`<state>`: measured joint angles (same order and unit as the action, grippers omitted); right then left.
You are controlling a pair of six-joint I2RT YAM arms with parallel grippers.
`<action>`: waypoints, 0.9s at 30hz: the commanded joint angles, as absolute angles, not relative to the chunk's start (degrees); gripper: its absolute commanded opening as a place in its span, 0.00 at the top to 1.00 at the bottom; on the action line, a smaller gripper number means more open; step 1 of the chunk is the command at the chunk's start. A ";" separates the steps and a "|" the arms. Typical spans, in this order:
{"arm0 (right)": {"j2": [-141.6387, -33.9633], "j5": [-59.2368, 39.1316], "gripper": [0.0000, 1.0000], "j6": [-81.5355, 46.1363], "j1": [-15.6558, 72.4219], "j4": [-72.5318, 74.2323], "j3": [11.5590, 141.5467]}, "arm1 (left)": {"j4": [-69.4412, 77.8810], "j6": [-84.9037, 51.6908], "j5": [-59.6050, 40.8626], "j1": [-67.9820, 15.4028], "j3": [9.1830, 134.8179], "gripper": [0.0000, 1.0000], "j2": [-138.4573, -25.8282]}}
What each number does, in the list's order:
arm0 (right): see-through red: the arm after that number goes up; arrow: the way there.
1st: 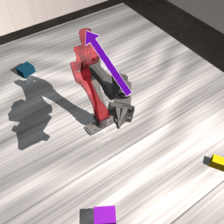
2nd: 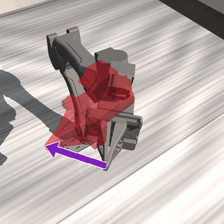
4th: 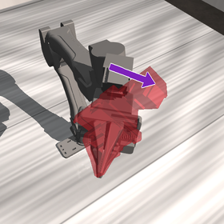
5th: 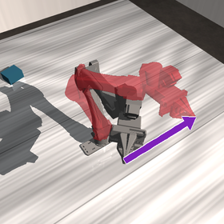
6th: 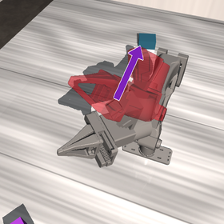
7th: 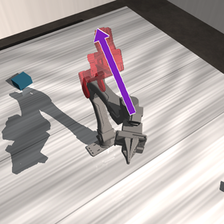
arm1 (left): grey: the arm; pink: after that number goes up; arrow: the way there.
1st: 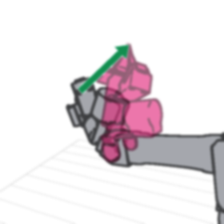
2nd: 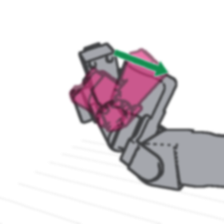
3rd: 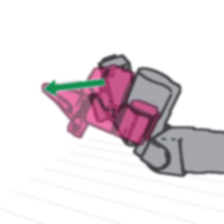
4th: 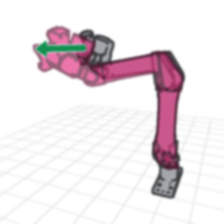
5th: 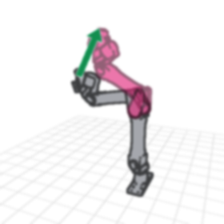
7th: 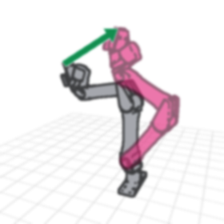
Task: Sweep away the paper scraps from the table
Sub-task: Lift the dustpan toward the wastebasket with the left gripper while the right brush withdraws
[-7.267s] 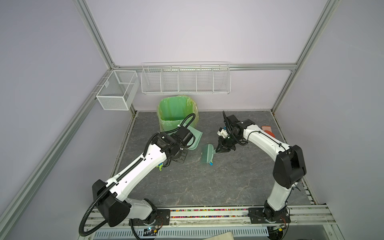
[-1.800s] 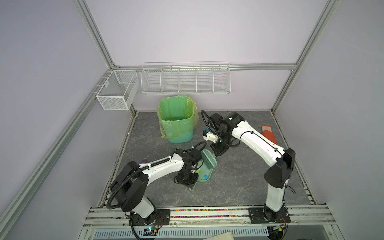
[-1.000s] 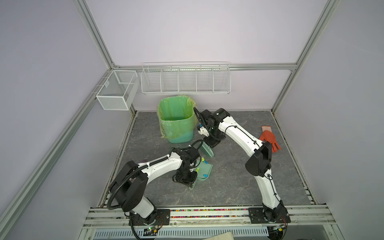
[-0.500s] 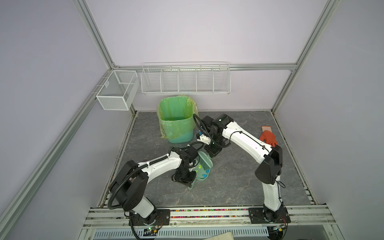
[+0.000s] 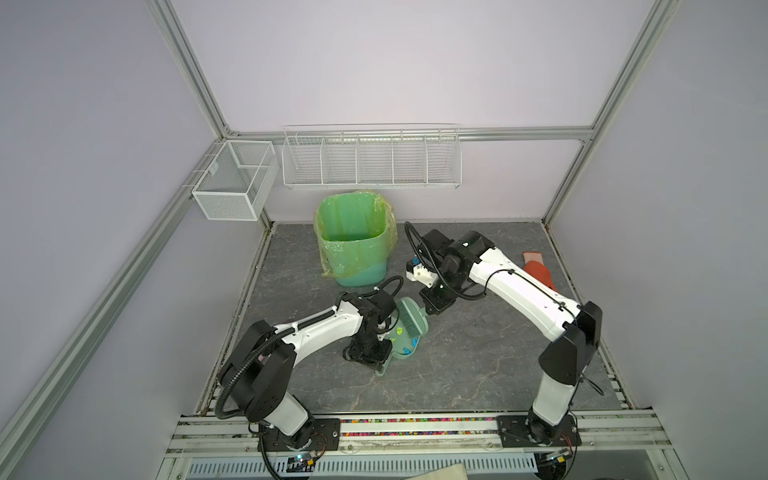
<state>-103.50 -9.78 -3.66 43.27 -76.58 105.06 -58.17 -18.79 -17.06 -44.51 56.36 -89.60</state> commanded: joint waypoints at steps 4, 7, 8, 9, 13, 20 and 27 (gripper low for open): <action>-98.65 -16.73 0.93 -9.10 42.71 -68.19 99.85 | -58.30 -19.20 -15.78 -44.12 58.08 1.00 -88.67; -96.64 -14.93 0.93 -9.84 42.45 -67.86 97.89 | -58.68 -19.08 -15.57 -44.11 58.81 1.00 -88.17; -95.56 -14.51 0.93 -9.94 42.10 -67.56 97.08 | -58.94 -18.99 -15.12 -44.12 59.09 1.00 -88.01; -94.46 -14.23 0.93 -10.04 41.65 -67.15 96.36 | -59.16 -18.84 -14.59 -44.12 59.44 1.00 -87.91; -91.67 -12.15 0.93 -9.32 39.70 -68.95 95.80 | -60.13 -18.46 -13.20 -44.12 60.63 1.00 -88.07; -88.53 -5.96 0.93 -8.69 34.61 -71.25 93.34 | -59.81 -19.83 -12.66 -44.20 61.50 1.00 -86.43; -87.26 -2.82 0.93 -8.82 30.29 -71.30 90.89 | -62.18 -19.72 -10.42 -44.19 64.15 1.00 -84.49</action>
